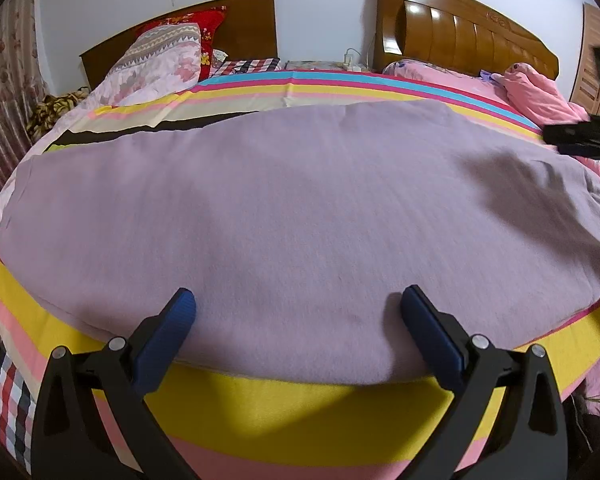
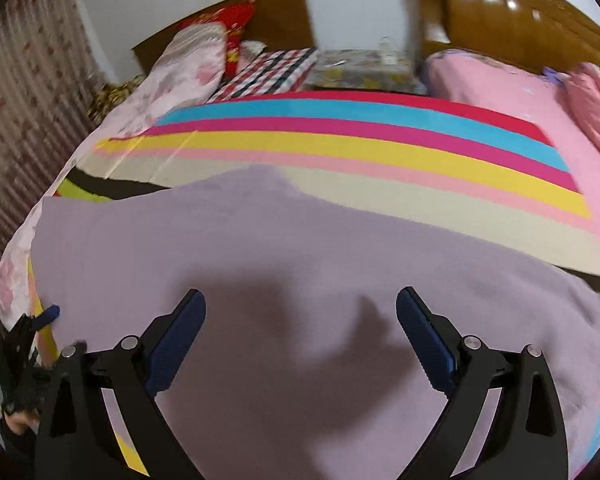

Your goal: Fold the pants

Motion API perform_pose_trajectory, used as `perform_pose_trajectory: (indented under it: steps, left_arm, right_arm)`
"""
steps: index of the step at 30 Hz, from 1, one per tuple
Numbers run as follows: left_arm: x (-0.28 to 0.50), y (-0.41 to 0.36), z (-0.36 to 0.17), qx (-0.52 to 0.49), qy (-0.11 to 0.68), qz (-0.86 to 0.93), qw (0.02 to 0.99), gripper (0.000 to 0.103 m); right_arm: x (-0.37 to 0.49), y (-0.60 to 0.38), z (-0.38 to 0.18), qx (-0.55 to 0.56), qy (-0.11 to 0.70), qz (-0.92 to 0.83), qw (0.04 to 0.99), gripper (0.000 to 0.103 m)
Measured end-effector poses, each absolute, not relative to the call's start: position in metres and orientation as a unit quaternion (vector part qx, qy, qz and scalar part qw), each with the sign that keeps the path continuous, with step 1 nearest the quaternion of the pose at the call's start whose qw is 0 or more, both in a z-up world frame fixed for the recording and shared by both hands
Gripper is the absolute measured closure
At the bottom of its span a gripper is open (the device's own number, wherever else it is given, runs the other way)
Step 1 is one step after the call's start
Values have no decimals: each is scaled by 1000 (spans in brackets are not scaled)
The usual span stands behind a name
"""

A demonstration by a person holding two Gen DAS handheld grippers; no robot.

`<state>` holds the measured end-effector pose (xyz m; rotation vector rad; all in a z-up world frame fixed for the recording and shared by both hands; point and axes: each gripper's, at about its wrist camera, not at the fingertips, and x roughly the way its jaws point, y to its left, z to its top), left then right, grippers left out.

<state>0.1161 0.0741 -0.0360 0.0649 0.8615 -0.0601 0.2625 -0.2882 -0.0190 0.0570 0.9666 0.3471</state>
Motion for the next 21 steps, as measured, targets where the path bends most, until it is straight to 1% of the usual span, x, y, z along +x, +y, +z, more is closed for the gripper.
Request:
perform_pose_trajectory:
  steps: [3, 5, 6, 10, 12, 13, 15, 17, 18, 21]
  left_arm:
    - [116, 74, -36, 31, 418, -30, 908, 1]
    - [116, 74, -36, 32, 416, -32, 908, 1]
    - [115, 75, -36, 32, 415, -34, 909, 1]
    - [113, 79, -33, 21, 417, -49, 907, 1]
    - [108, 101, -25, -45, 401, -90, 910, 2]
    - [106, 120, -22, -101, 391, -113, 908, 2]
    - [103, 163, -21, -205, 373, -127, 896, 2]
    - [95, 206, -19, -282, 351, -125, 884, 2]
    - [88, 233, -17, -317, 329, -121, 881, 2]
    - [72, 304, -16, -372, 289, -65, 880, 2]
  right_arm:
    - [280, -268, -40, 4, 478, 169, 862, 10]
    - [277, -267, -54, -7, 485, 135, 864, 8]
    - [273, -263, -53, -8, 482, 136, 865, 6]
    - [268, -253, -40, -33, 503, 71, 861, 6]
    - [265, -229, -20, -21, 480, 125, 868, 6]
    - [264, -219, -16, -28, 475, 140, 868, 6]
    - [265, -176, -5, -66, 456, 184, 868, 6]
    - [266, -126, -3, -93, 441, 245, 858, 6]
    - [266, -104, -4, -106, 440, 271, 850, 6]
    - [261, -37, -15, -166, 431, 323, 826, 6]
